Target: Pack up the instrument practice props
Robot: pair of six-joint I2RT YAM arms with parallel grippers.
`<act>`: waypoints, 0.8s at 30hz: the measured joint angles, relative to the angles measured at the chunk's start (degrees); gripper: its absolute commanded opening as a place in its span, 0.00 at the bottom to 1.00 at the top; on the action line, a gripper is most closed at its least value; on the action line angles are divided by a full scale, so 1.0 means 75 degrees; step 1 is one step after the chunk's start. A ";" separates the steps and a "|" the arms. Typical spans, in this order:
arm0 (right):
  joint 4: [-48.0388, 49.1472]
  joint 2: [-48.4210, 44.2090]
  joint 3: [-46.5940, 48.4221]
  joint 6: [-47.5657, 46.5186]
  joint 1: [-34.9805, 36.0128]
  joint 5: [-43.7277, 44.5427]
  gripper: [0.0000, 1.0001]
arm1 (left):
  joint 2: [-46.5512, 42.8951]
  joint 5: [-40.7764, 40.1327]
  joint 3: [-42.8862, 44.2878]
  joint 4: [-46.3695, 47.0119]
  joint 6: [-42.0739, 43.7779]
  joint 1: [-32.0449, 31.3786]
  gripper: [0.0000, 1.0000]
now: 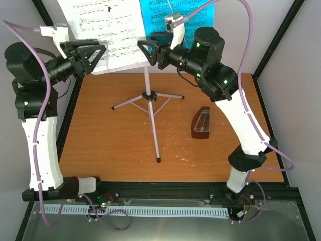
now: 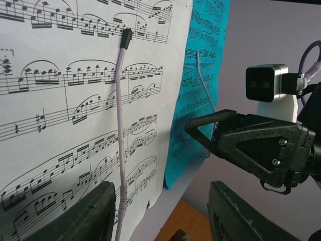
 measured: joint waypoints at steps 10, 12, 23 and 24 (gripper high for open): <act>0.0128 0.0425 0.0000 -0.0160 0.0003 0.0312 0.57 | 0.0283 -0.0423 0.0309 -0.0259 0.0283 -0.0239 0.50; 0.0210 0.0443 0.0000 -0.0160 0.0006 0.0312 0.57 | 0.0361 -0.0449 0.0344 -0.0300 0.0306 -0.0268 0.50; 0.0565 0.0612 0.0096 -0.0157 0.0012 0.0099 0.54 | 0.0699 -0.0446 0.0356 -0.0391 0.0405 -0.0525 0.45; 0.0568 0.0618 0.0099 -0.0157 0.0012 0.0087 0.53 | 0.0714 -0.0428 0.0356 -0.0391 0.0425 -0.0551 0.43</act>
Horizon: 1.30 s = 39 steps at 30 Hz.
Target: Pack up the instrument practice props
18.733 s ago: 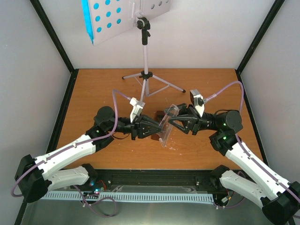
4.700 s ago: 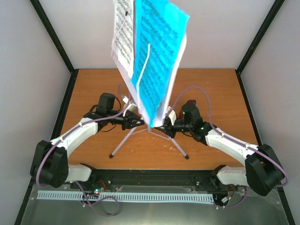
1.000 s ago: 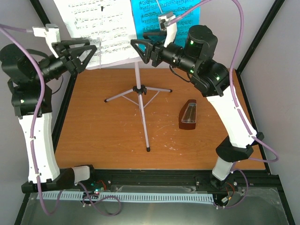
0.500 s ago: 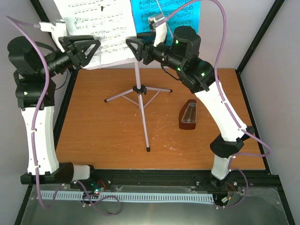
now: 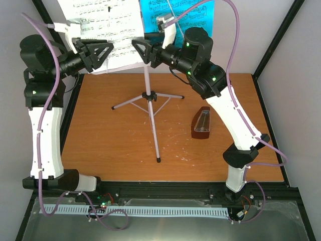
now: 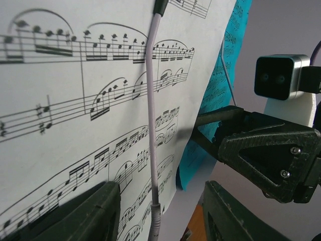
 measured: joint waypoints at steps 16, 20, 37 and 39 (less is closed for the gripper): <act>0.0216 0.0184 0.0029 0.0038 0.0000 -0.0128 0.36 | 0.0163 0.0245 -0.0064 0.0277 0.0061 -0.0041 0.04; 0.0356 0.0224 0.0029 0.0041 0.0038 -0.0067 0.37 | 0.0152 0.0248 -0.0163 0.0446 0.0111 -0.0044 0.00; 0.0968 0.0472 0.0143 0.0029 0.0047 -0.0012 0.32 | 0.0026 0.0358 -0.0629 0.1134 0.0134 -0.0052 0.00; 0.1043 0.0551 0.0213 0.0035 0.0047 -0.0111 0.33 | 0.0026 0.0364 -0.0644 0.1145 0.0134 -0.0052 0.00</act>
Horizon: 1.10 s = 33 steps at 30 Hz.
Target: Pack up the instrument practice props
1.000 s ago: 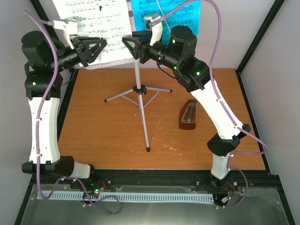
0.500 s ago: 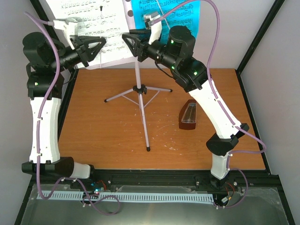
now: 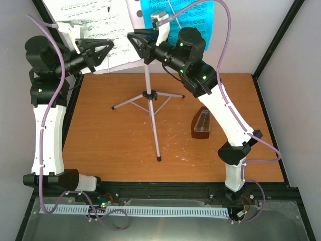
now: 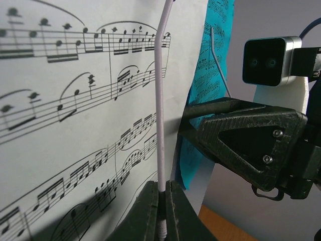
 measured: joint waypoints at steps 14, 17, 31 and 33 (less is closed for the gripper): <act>0.0347 0.0093 0.0044 -0.0210 0.0079 -0.0012 0.43 | 0.0000 0.0052 -0.0119 0.0251 0.0003 -0.0003 0.00; 0.0542 0.0140 0.0055 -0.0239 0.0079 0.0006 0.39 | 0.0000 0.0055 -0.0125 0.0262 0.0003 -0.0003 0.00; 0.1070 0.0574 0.0315 -0.0326 0.0076 -0.0277 0.11 | 0.0000 0.0082 -0.0160 0.0291 0.0003 -0.0006 0.00; 0.1072 0.0609 0.0315 -0.0353 0.0070 -0.0274 0.04 | 0.0000 0.0090 -0.0160 0.0297 0.0000 -0.0006 0.00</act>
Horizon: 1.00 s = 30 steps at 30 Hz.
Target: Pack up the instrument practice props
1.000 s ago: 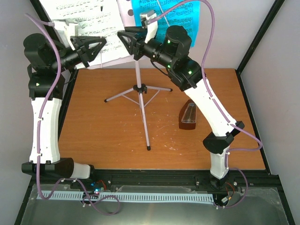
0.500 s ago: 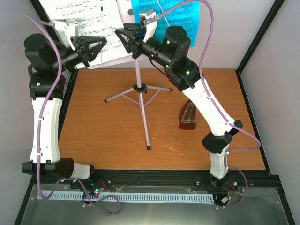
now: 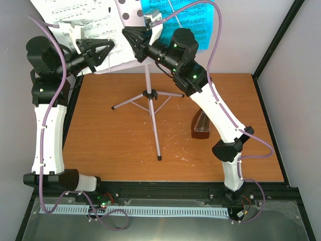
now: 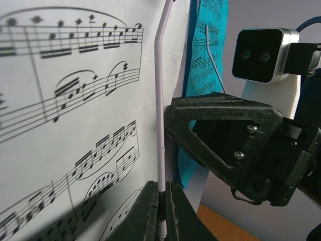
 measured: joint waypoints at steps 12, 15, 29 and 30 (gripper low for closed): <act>0.0055 0.0003 -0.0102 -0.0233 0.0009 0.0052 0.03 | 0.0000 0.0020 -0.0015 0.0029 0.0003 0.0000 0.00; 0.0166 -0.0239 -0.0539 -0.0425 0.0064 0.0256 0.03 | 0.0000 0.0023 -0.0020 0.0029 0.0003 0.0000 0.00; 0.0947 -0.2028 -0.3010 -0.1139 0.0166 0.1620 0.11 | 0.0000 0.0119 -0.0055 0.0067 0.0003 0.0000 0.00; 0.0863 -0.1976 -0.2850 -0.1145 0.0166 0.1536 0.17 | 0.0000 0.0128 -0.0073 0.0099 0.0003 0.0000 0.00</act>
